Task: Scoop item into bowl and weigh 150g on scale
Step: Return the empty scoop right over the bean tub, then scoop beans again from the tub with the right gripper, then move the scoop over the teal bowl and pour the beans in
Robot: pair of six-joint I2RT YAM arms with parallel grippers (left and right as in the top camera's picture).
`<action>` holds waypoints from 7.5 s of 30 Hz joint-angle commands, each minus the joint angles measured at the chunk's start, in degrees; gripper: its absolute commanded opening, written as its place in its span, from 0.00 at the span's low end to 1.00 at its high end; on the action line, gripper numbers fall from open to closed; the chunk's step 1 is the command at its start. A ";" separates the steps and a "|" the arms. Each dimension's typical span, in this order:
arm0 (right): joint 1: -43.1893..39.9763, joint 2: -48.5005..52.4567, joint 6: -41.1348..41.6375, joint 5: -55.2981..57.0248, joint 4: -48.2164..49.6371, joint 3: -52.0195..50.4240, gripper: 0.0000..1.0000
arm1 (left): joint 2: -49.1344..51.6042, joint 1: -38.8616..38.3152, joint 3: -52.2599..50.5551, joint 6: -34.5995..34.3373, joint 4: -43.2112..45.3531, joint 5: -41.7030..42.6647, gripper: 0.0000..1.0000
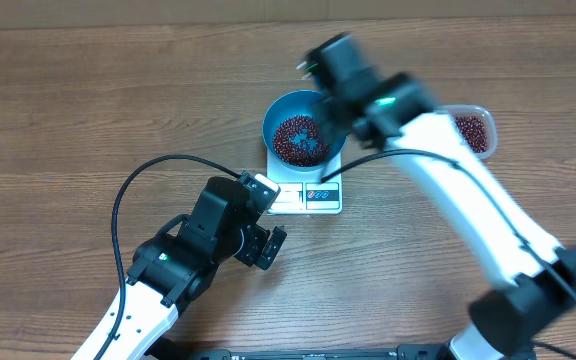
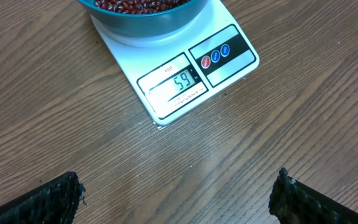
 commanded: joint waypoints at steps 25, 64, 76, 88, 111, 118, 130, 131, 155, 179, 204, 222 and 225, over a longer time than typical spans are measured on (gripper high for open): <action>-31.82 1.99 -2.58 -0.96 -10.73 -2.54 0.04 | 0.09 -0.24 -0.13 0.68 0.20 -0.37 1.00; -31.43 7.32 0.37 -3.56 -0.66 -16.98 0.04 | 0.09 -0.24 -0.13 0.68 0.20 -0.37 1.00; -31.43 9.62 -1.95 -10.73 -2.12 -17.14 0.04 | 0.09 -0.24 -0.13 0.68 0.20 -0.39 1.00; -31.82 9.62 -6.05 -23.32 0.09 -17.27 0.04 | 0.09 -0.24 -0.13 0.68 0.20 -0.37 1.00; -43.54 9.62 -5.86 -42.84 0.44 -17.27 0.04 | 0.09 -0.24 -0.13 0.68 0.20 -0.37 0.99; -48.68 9.62 -6.75 -46.25 -0.52 -17.27 0.04 | 0.09 -0.24 -0.13 0.68 0.20 -0.39 1.00; -53.00 9.62 -10.16 -54.12 -1.11 -18.08 0.04 | 0.09 -0.24 -0.13 0.68 0.20 -0.39 1.00; -53.29 9.62 -10.69 -55.19 -1.33 -18.05 0.04 | 0.09 -0.24 -0.13 0.68 0.20 -0.39 1.00; -55.25 6.64 -25.64 -72.04 -18.38 -13.92 0.04 | 0.09 -0.24 -0.13 0.68 0.20 -0.37 1.00; -22.53 3.63 -4.48 -48.09 -14.12 2.71 0.04 | 0.20 -0.24 -0.13 0.68 0.20 -0.39 1.00; 3.10 3.65 2.95 2.62 -2.51 2.71 0.04 | 0.74 -0.26 -0.13 0.68 0.13 -0.39 0.99; 9.29 3.65 1.22 15.54 -2.56 2.69 0.04 | 0.74 -0.26 -0.13 0.68 0.13 -0.39 1.00; 9.29 3.65 1.22 15.50 -2.38 2.69 0.04 | 0.74 -0.26 -0.13 0.68 0.13 -0.39 1.00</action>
